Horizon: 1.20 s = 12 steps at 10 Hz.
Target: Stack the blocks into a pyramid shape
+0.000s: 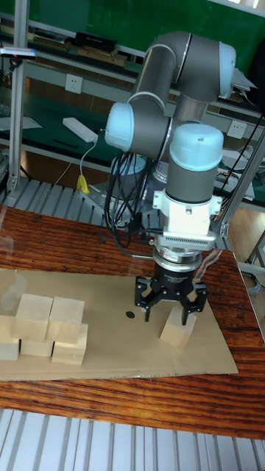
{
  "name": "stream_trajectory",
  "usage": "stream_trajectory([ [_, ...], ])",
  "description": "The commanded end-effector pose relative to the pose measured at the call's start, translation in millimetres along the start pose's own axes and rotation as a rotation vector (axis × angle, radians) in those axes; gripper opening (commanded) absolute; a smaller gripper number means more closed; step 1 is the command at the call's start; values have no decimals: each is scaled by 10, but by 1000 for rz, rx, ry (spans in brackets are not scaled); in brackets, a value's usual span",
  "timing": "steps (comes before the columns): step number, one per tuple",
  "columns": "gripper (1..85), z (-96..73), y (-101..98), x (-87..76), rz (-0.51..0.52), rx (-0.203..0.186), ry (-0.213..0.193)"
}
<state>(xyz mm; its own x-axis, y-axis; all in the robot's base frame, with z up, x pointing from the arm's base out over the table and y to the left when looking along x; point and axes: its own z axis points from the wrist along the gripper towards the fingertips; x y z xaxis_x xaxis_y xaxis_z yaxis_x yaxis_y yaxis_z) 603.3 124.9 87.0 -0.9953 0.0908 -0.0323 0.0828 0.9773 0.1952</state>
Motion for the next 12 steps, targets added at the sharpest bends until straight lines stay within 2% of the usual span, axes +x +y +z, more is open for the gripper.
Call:
stream_trajectory([
  [1, 717, 92, 221, 133, 49, -34, 22],
  [2, 717, 120, 249, 148, 108, -42, 32],
  [3, 703, 147, 183, 163, 156, -22, 46],
  [5, 687, 179, 79, 165, 200, -10, 47],
  [7, 680, 203, 140, 178, 248, -52, 49],
  [8, 687, 217, 238, 172, 275, -82, 38],
  [9, 747, 265, 324, 140, 279, -104, 5],
  [10, 780, 337, 356, 124, 281, -102, -14],
  [12, 780, 415, 340, 126, 286, -87, -25],
])
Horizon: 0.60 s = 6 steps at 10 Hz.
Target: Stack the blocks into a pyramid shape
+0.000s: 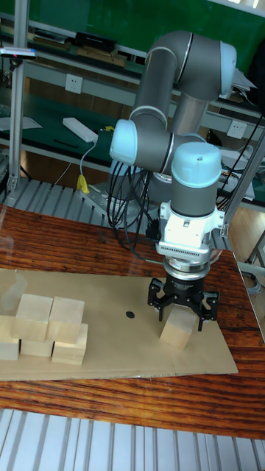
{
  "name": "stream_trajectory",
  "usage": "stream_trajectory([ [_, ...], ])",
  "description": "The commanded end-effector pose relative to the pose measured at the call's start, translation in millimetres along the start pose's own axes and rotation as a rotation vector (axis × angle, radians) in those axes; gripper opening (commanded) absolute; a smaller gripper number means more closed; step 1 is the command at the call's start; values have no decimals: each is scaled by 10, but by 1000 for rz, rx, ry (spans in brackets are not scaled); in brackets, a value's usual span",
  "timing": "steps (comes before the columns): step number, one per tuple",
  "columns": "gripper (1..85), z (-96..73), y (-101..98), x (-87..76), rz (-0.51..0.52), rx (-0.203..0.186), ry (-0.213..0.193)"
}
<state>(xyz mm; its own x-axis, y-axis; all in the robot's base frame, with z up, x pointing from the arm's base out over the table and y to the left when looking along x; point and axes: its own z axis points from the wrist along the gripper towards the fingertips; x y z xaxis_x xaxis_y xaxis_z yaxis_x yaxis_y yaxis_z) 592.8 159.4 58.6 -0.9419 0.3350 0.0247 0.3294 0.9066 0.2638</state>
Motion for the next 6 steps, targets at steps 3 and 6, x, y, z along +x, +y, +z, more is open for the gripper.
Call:
stream_trajectory([
  [3, 753, 125, -13, -31, 9, -8, -23],
  [6, 623, 161, -78, -64, -53, 21, -30],
])
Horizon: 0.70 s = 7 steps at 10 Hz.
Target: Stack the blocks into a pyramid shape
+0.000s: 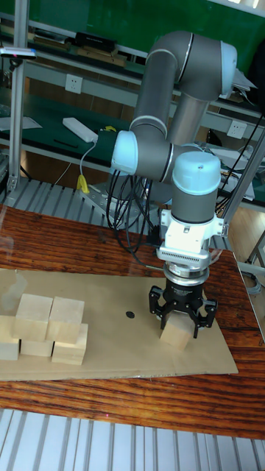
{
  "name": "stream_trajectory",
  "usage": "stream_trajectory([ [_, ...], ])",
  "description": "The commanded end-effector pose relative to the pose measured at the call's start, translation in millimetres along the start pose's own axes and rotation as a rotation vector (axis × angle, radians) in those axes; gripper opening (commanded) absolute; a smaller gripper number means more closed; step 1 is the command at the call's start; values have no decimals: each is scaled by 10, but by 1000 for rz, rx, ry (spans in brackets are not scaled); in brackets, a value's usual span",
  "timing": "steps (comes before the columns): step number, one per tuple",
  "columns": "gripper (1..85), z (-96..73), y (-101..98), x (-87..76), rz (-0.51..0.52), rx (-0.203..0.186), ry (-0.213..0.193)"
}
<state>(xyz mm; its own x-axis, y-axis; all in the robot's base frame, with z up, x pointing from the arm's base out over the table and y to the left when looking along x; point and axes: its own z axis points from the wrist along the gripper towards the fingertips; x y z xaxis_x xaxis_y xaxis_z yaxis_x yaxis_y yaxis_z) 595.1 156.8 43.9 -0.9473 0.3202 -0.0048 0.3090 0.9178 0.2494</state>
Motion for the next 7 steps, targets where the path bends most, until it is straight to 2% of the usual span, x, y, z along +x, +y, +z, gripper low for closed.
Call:
stream_trajectory([
  [1, 587, 57, -18, -48, -54, 6, -9],
  [2, 550, 58, -6, -68, -80, 4, -16],
  [3, 407, 18, -19, -83, -104, 12, -17],
  [4, 307, -76, -47, -78, -113, 23, 0],
  [5, 273, -259, -81, -82, -141, 44, 26],
  [6, 90, -431, -158, -127, -170, 115, 35],
  [7, 10, -559, -184, -221, -201, 166, 30],
])
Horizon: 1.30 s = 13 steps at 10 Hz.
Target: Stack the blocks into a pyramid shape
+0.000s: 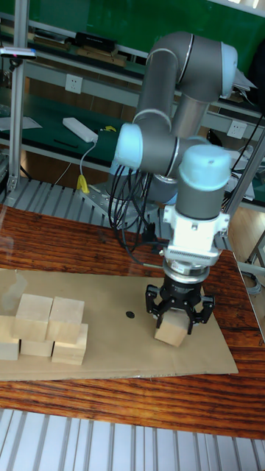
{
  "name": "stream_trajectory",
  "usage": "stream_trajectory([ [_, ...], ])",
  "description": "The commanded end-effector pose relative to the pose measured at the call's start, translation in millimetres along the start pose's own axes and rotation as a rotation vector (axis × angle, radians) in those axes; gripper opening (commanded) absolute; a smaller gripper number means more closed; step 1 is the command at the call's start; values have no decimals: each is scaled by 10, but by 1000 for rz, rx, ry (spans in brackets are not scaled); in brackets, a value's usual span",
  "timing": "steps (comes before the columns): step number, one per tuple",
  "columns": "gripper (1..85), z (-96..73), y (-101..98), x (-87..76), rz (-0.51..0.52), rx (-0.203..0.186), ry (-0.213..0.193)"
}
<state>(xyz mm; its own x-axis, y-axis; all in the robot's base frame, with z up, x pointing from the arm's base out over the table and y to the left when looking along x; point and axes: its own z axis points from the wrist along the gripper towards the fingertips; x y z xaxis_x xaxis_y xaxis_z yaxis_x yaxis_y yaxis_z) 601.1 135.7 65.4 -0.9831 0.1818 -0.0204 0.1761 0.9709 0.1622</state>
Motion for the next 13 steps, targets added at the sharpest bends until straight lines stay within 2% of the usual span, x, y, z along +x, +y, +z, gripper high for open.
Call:
stream_trajectory([
  [1, 10, -423, -120, -156, -86, 92, 23],
  [3, 10, -756, -174, -231, -130, 70, 56],
  [5, 10, -961, -424, -347, -214, 93, 47],
  [8, 10, -1167, -919, -578, -368, 207, -22],
  [9, 10, -1210, -1049, -630, -407, 253, -30],
  [10, 10, -1294, -1253, -724, -484, 336, -47],
  [13, 10, -1369, -1602, -864, -558, 392, -109],
])
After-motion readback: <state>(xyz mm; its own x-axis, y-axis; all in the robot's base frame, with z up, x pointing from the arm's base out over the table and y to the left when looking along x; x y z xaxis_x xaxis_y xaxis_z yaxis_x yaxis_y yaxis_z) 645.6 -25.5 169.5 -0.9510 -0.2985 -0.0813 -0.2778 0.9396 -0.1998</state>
